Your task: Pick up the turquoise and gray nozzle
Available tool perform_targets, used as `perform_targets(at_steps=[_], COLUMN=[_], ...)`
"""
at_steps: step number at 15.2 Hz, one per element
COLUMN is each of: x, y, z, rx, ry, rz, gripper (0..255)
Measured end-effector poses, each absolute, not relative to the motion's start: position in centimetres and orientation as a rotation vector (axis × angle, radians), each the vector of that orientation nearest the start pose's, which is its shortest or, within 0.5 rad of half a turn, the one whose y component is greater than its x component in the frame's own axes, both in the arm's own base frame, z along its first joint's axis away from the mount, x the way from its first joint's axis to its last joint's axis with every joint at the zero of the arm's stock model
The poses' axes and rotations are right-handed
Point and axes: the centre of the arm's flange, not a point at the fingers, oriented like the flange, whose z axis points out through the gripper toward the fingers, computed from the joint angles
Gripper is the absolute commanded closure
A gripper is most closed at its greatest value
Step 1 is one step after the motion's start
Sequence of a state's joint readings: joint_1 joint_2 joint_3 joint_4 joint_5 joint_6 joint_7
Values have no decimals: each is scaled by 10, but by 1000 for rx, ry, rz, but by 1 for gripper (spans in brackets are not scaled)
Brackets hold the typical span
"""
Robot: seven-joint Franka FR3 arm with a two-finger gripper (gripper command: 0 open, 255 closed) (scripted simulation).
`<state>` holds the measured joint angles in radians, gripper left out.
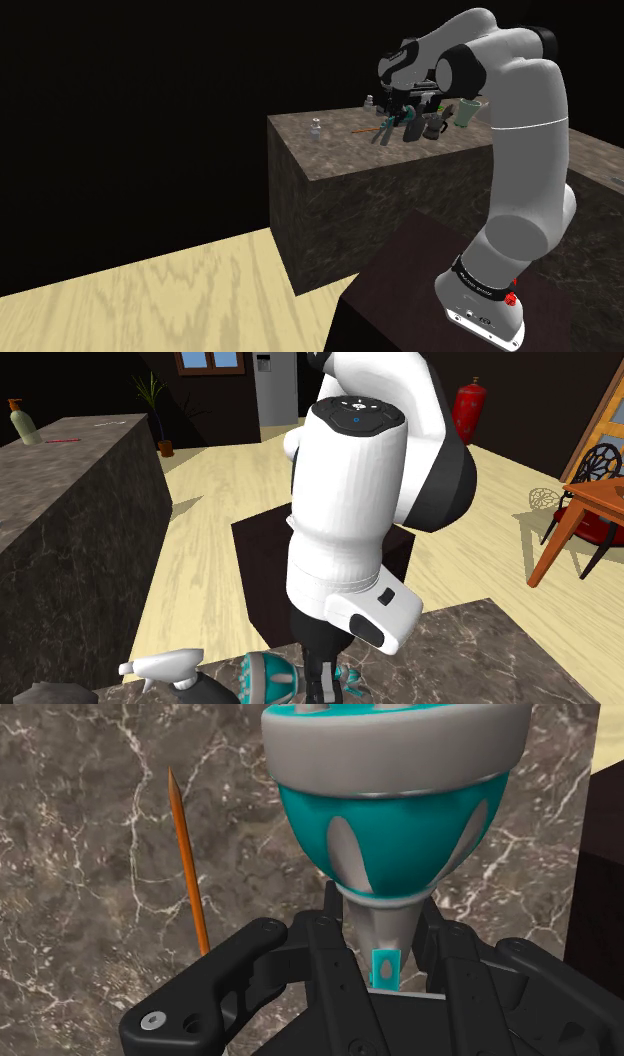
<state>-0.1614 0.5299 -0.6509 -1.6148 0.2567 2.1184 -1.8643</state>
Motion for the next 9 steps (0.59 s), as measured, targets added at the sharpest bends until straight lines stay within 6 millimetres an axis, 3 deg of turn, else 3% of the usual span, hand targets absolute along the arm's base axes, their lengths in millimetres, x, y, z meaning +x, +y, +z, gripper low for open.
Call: perform_targets(at_steps=[6,9], x=[520,520], y=[-443,-443], z=[375,386], rx=[-2843,-2842], ry=[-1566,-1566], rz=[100,100], gripper=[255,255])
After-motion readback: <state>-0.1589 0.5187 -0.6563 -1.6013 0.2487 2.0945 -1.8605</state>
